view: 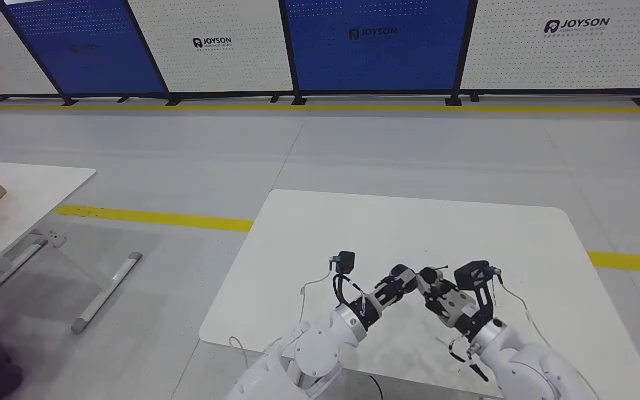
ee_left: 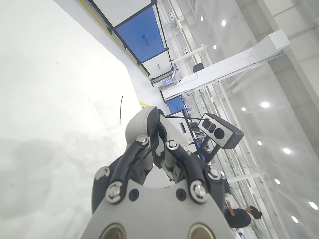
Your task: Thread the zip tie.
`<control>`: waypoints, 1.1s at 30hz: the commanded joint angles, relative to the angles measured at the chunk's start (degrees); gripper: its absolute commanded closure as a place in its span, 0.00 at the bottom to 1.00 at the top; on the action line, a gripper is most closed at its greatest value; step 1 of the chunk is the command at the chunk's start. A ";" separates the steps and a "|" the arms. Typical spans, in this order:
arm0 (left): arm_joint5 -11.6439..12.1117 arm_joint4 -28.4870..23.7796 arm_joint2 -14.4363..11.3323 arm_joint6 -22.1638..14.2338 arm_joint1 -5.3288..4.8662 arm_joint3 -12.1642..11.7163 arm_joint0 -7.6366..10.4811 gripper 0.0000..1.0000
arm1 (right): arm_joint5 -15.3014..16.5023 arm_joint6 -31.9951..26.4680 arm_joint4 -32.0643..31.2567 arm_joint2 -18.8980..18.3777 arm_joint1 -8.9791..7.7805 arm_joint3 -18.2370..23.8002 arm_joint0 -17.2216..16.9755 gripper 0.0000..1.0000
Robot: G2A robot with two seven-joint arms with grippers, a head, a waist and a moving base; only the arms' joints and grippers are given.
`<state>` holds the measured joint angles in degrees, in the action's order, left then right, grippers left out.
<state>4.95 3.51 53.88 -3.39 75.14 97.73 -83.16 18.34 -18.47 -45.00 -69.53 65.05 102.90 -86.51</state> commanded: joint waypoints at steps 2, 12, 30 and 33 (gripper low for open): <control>0.09 0.10 0.03 -0.04 -0.02 0.00 0.01 1.00 | -0.17 0.03 0.08 0.04 0.03 -0.09 0.17 0.89; -0.23 0.34 -0.26 -0.38 -0.01 0.08 0.36 1.00 | -0.38 -0.32 0.71 0.00 0.11 -0.60 0.78 1.00; 1.05 0.29 0.28 0.30 -0.07 0.09 0.46 1.00 | -0.73 -1.96 -0.21 1.49 0.33 -1.67 2.21 1.00; 1.15 0.20 0.40 0.40 -0.09 -0.01 0.38 1.00 | -0.82 -1.90 0.35 1.16 0.32 -1.89 2.09 0.93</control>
<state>6.06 3.79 54.23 -3.01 75.06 97.75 -82.74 17.56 -20.37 -44.80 -68.23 65.38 101.08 -84.37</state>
